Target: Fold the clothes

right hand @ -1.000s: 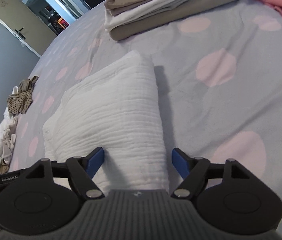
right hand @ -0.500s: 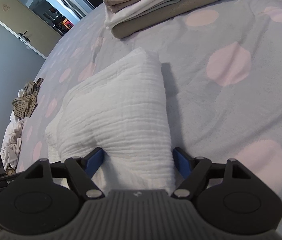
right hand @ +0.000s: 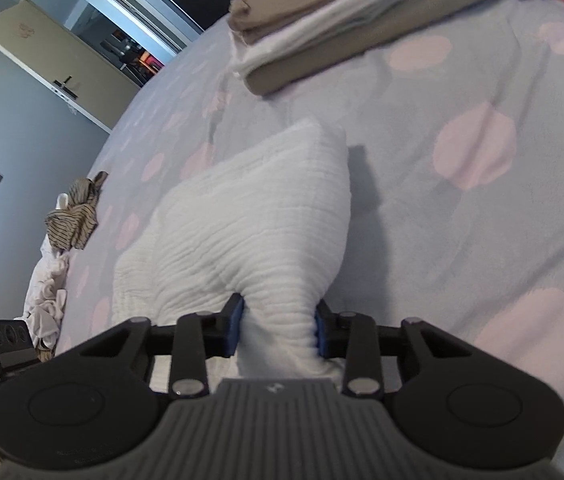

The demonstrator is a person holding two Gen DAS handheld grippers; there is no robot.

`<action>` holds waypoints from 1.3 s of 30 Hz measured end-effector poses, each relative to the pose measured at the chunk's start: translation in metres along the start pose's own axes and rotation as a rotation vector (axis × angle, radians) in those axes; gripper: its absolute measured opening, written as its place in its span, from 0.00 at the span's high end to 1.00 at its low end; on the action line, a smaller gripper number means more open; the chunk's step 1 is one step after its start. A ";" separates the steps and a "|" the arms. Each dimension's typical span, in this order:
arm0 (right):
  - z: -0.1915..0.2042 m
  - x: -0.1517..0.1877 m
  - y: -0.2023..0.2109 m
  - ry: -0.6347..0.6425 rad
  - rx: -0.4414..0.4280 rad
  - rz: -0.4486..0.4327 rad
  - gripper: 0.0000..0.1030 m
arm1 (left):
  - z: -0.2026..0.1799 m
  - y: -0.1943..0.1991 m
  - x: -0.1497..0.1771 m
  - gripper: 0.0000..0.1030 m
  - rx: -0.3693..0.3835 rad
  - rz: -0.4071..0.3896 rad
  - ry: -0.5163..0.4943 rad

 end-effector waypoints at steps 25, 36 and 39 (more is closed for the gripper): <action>0.007 0.003 0.001 0.019 0.058 0.009 0.65 | 0.018 -0.002 0.012 0.48 -0.034 0.118 0.173; -0.005 0.005 -0.002 -0.007 0.051 0.016 0.65 | -0.006 -0.014 0.008 0.75 0.010 0.050 0.045; -0.003 0.005 0.003 -0.013 0.049 -0.003 0.66 | -0.018 -0.006 0.004 0.77 0.013 0.008 -0.019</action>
Point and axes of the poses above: each gripper's, at about its wrist camera, not at the fingertips, and y roughly against the way its jaws point, z to its left, x to its underside, the point moved 3 cm from there along -y, roughly the way its jaws point, and after that the axes turned 3 degrees about y, right-handed, at the moved point
